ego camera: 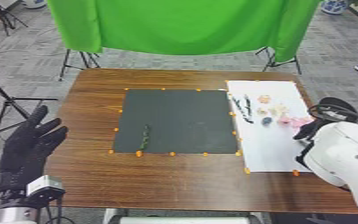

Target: Arrange flowers

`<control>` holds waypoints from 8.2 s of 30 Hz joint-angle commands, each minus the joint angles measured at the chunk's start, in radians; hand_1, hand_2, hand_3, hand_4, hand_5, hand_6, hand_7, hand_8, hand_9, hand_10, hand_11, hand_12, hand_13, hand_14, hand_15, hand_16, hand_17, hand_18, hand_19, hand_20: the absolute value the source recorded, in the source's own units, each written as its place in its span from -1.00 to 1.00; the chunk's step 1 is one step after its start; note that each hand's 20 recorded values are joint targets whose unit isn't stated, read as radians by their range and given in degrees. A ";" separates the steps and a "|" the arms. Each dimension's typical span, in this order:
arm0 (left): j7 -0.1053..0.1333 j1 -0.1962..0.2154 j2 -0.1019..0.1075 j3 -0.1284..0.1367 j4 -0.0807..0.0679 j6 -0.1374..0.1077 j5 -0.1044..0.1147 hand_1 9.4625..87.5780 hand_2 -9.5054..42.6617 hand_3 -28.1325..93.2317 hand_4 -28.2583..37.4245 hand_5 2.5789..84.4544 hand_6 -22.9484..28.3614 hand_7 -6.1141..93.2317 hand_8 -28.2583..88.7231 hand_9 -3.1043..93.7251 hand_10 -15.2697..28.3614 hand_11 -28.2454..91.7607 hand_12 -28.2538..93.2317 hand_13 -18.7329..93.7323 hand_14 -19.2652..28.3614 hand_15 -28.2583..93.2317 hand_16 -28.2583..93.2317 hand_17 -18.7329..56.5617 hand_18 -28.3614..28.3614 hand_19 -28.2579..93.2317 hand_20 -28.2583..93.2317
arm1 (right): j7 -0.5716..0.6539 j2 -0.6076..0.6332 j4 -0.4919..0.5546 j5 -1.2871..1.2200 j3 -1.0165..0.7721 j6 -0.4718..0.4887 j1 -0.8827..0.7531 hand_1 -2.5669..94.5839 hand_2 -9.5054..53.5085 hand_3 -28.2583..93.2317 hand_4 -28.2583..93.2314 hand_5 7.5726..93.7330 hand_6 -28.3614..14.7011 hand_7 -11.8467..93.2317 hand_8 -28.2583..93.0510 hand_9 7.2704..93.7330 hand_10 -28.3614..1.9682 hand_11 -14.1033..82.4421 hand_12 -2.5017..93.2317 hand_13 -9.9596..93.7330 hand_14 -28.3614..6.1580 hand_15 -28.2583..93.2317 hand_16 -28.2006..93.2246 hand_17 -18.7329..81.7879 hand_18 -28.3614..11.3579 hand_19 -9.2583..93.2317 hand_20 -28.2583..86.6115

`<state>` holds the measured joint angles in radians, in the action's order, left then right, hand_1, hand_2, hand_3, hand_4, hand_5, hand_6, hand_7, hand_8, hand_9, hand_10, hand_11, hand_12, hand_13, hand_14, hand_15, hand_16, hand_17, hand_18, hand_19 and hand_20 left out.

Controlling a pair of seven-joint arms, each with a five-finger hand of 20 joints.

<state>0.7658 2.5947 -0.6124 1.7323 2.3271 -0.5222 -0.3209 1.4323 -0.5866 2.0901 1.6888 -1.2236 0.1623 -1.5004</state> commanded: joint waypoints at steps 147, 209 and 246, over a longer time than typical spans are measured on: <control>-0.012 0.055 -0.047 0.069 0.034 0.022 0.023 -0.47 -0.37 0.53 -0.77 -0.18 0.25 -0.67 -0.65 -0.26 0.59 -0.05 -0.36 -0.29 0.90 0.38 -0.73 -0.68 0.90 0.31 -0.45 | -0.193 -0.175 -0.027 0.109 0.466 -0.236 0.541 0.37 -0.94 0.65 -1.00 0.82 -0.09 -0.50 -0.17 1.00 0.10 -0.11 -0.47 1.00 0.42 0.33 -0.33 0.85 0.06 1.00 -0.85; -0.303 -0.271 -0.120 -0.065 -0.009 0.093 -0.160 -0.46 -0.39 0.55 -0.74 -0.18 0.25 -0.67 -0.65 -0.26 0.58 -0.05 -0.36 -0.29 0.89 0.38 -0.73 -0.69 0.90 0.31 -0.45 | -0.145 -0.752 -0.473 -0.008 0.761 -0.187 0.659 0.08 -0.95 0.59 -0.91 0.76 -0.15 -0.55 -0.36 1.00 0.00 -0.09 -0.63 1.00 0.37 0.30 -0.38 0.91 0.10 1.00 -1.00; -0.249 -0.207 -0.090 -0.050 0.002 0.068 -0.123 -0.46 -0.39 0.55 -0.74 -0.17 0.25 -0.67 -0.65 -0.26 0.58 -0.05 -0.36 -0.29 0.89 0.38 -0.73 -0.69 0.90 0.31 -0.45 | -0.196 -0.724 -0.389 -0.018 0.801 -0.259 0.701 -0.26 -0.78 0.51 -0.87 0.43 -0.24 -0.53 -0.67 1.00 -0.15 -0.17 -0.63 1.00 0.24 0.24 -0.39 0.89 0.01 0.97 -1.00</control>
<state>0.4860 2.3469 -0.7174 1.6732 2.3199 -0.4406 -0.4665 1.2482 -1.3135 1.6701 1.6631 -0.4242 -0.0822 -0.8358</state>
